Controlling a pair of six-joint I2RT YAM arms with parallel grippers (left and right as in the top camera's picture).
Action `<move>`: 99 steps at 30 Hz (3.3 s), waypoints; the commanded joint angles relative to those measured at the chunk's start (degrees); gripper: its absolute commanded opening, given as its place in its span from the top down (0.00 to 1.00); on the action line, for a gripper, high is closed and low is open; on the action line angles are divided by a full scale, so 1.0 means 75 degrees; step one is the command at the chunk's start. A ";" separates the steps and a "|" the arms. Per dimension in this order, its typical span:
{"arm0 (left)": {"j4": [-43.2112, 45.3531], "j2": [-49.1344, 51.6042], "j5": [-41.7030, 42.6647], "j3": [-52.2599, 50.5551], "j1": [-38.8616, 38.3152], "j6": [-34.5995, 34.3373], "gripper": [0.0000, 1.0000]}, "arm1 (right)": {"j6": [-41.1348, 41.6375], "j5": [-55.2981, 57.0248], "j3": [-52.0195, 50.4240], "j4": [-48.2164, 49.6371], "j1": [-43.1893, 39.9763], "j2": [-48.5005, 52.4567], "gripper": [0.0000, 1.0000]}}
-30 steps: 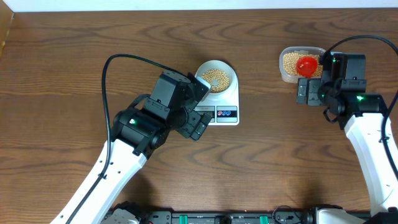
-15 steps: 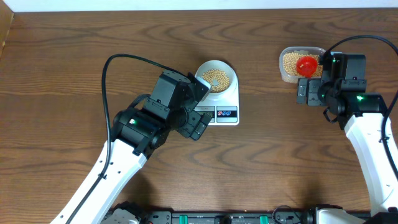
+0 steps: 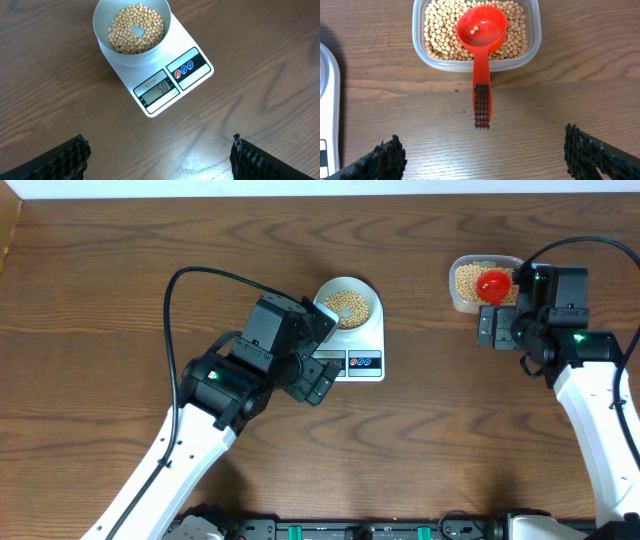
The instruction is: Scoop item into bowl and weigh 50g on scale
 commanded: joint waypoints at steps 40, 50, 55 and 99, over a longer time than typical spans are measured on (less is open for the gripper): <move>0.0734 0.2538 -0.0321 0.0052 0.0012 -0.2999 0.08 | -0.0085 -0.0047 0.0157 -0.0003 -0.0067 -0.0073 0.01; 0.0729 0.2742 -0.0466 0.0044 -0.0017 -0.4459 0.08 | -0.0085 -0.0047 0.0157 -0.0006 -0.0067 -0.0073 0.01; 0.0729 0.2742 -0.1052 0.0035 -0.0344 -0.4599 0.08 | -0.0085 -0.0047 0.0157 -0.0006 -0.0067 -0.0073 0.01; 0.1075 0.2742 -0.2174 -0.0685 -0.1154 -0.5278 0.08 | -0.0085 -0.0047 0.0157 -0.0006 -0.0067 -0.0073 0.01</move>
